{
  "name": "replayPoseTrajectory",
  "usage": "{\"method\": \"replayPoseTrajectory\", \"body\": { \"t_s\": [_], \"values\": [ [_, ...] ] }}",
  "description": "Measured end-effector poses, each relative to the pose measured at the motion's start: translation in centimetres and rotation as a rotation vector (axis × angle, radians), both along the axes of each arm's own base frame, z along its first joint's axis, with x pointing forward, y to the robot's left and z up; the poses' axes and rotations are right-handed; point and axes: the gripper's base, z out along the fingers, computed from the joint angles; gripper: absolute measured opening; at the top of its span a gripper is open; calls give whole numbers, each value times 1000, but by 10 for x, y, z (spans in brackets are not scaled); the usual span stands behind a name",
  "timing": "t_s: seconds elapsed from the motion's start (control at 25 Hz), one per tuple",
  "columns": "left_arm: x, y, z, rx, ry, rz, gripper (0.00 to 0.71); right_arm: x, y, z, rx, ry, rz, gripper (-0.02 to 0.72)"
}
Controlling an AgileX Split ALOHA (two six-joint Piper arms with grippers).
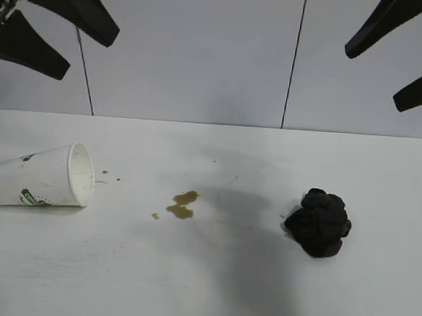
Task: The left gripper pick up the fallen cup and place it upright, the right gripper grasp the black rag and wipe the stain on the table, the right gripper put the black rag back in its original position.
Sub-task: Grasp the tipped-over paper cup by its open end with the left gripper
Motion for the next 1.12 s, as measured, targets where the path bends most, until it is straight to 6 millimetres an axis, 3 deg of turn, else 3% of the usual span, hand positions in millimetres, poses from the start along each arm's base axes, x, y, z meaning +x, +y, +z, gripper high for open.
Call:
{"method": "replayPoseTrajectory", "body": {
  "t_s": [0.24,0.44,0.6,0.72,1.12],
  "values": [
    [-2,-7,-11,283,-223,-236,687,0,0,0,-1,0,0,475],
    [-9,-32,-19,631,-413,-487,687,0,0,0,-1,0,1,475],
    [-8,-46,-27,846,-483,-545,687,0,0,0,-2,-1,1,475],
    [1,-50,-45,978,-468,-546,687,0,0,0,-2,-1,2,475],
    [18,-57,-97,1068,-402,-643,687,0,0,0,-2,-1,2,475]
  ]
}}
